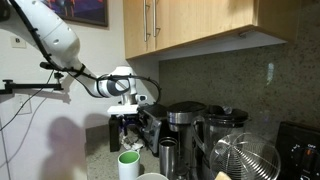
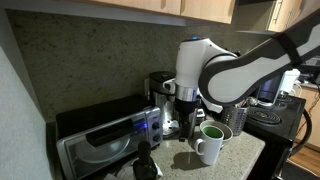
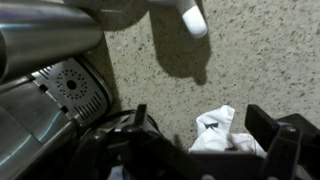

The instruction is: Turn the top knob on the oven clockwise

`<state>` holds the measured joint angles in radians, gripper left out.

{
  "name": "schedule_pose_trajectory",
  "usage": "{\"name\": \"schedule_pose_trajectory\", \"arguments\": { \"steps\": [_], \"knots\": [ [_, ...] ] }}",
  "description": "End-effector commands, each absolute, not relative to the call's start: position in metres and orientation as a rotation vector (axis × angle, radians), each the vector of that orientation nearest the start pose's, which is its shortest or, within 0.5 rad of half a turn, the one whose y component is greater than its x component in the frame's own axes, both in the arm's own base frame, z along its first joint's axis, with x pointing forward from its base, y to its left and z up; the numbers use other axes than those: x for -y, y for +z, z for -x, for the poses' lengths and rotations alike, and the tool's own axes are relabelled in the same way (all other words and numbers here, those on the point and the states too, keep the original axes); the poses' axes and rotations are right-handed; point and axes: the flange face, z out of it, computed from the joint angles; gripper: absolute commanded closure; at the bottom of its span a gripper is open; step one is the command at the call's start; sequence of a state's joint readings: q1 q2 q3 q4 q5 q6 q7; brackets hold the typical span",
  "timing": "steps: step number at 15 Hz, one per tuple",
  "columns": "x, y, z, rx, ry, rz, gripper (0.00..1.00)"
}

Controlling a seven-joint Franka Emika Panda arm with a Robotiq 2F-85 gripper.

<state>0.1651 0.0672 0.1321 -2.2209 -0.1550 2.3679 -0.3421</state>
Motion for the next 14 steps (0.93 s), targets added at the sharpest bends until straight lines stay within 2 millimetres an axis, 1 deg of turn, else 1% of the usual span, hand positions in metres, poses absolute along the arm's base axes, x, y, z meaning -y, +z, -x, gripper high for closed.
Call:
{"name": "schedule_pose_trajectory", "arguments": {
  "steps": [1,3,4,5,6,11,13,14],
  "knots": [
    [-0.172,0.338,-0.545,1.234,-0.262,3.032,0.00],
    [-0.180,0.335,-0.548,1.285,-0.362,3.037,0.00],
    [-0.182,0.336,-0.548,1.309,-0.416,3.043,0.00],
    [-0.181,0.343,-0.545,1.309,-0.450,3.067,0.00],
    [-0.177,0.331,-0.546,1.303,-0.372,3.043,0.00],
    [-0.177,0.328,-0.546,1.298,-0.372,3.048,0.00],
    [-0.176,0.324,-0.536,1.285,-0.427,3.081,0.00],
    [-0.179,0.322,-0.529,1.295,-0.477,3.097,0.00]
  ]
}}
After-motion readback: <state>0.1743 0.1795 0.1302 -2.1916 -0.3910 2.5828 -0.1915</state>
